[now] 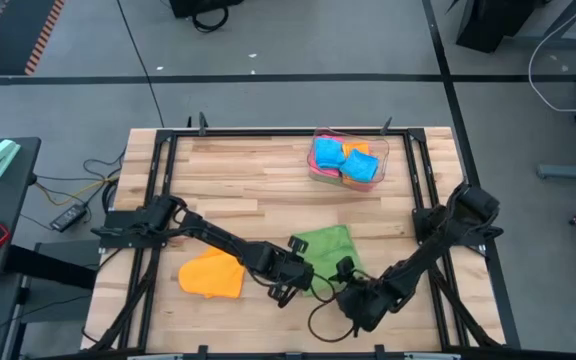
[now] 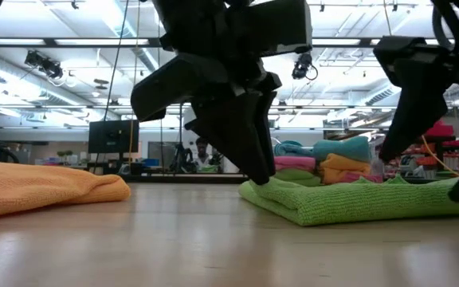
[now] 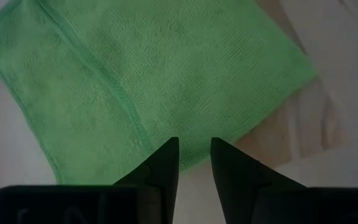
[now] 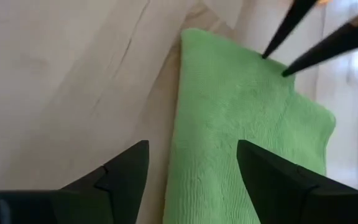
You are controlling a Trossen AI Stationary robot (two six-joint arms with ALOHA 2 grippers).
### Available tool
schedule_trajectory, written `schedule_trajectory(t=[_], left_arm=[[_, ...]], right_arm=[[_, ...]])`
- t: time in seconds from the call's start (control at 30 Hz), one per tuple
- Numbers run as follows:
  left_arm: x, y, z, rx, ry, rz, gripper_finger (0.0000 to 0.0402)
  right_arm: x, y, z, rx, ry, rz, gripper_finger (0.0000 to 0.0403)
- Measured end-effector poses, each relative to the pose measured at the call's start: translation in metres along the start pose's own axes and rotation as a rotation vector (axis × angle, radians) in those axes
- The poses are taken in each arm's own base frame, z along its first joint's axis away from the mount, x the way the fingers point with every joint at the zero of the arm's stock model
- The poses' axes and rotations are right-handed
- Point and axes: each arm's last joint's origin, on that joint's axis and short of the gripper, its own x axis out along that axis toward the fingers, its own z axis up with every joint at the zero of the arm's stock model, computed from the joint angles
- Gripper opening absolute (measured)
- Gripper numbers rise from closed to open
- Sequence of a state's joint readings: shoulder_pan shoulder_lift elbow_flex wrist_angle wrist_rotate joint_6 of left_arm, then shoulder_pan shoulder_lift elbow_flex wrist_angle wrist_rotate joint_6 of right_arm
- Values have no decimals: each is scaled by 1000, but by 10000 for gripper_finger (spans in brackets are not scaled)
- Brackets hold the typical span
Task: Fold microfiber towels
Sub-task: Fold the green towel
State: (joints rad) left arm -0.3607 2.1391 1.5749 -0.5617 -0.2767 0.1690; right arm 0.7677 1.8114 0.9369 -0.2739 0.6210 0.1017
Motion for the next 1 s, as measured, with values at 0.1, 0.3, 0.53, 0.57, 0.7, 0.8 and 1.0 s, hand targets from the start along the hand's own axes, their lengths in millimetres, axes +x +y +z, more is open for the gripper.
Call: schedule_trajectory(t=[0.1, 0.3, 0.53, 0.57, 0.7, 0.8, 1.0], left_arm=[[0, 0, 1, -4, -12, 1, 103], [-2, -6, 2, 10, -11, -4, 103], [-7, -22, 4, 163, -13, 30, 104], [-8, -25, 5, 199, -12, 53, 105], [-12, -34, 6, 351, 3, 137, 126], [-8, -38, 5, 401, 11, 140, 159], [-3, -41, 7, 348, -5, 139, 214]], right_arm=[[9, 6, 3, -57, 27, -23, 246], [3, 6, -8, -80, 145, -69, 236], [-44, -8, -14, -103, 172, -41, 233], [-50, -11, -16, -99, 177, -43, 233], [-62, -23, -29, 0, 181, -56, 233], [-64, -31, -38, 95, 167, -67, 233], [-57, -28, -66, 125, 182, -74, 233]])
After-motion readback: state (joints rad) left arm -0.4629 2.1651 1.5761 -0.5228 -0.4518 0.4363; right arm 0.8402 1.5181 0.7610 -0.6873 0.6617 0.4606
